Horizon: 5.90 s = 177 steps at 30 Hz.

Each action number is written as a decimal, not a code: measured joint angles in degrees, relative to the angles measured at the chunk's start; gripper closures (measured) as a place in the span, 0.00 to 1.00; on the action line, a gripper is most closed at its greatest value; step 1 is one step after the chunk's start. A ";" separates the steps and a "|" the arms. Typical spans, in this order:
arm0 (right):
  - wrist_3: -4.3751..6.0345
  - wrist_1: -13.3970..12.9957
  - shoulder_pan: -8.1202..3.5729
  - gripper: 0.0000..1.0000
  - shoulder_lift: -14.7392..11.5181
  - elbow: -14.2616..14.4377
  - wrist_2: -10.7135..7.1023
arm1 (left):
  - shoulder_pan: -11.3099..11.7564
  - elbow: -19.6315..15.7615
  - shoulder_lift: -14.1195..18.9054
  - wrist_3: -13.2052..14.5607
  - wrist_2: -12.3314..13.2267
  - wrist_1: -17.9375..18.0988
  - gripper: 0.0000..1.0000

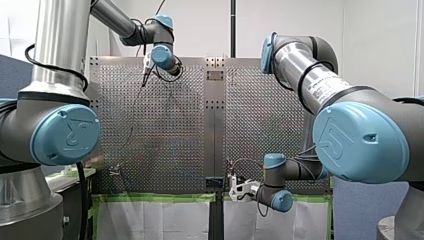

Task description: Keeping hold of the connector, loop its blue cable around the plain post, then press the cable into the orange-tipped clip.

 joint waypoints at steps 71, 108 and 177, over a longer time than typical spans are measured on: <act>0.09 -0.21 1.59 1.00 0.00 -0.10 0.00 | -2.71 7.22 -14.04 20.42 -23.56 5.56 0.00; 0.09 0.00 2.43 1.00 0.03 -0.45 0.01 | -1.93 11.11 -19.41 21.36 -26.58 5.63 0.00; -0.11 0.41 3.23 1.00 0.02 -0.55 0.88 | -2.66 8.59 -29.00 24.73 -29.85 3.62 0.00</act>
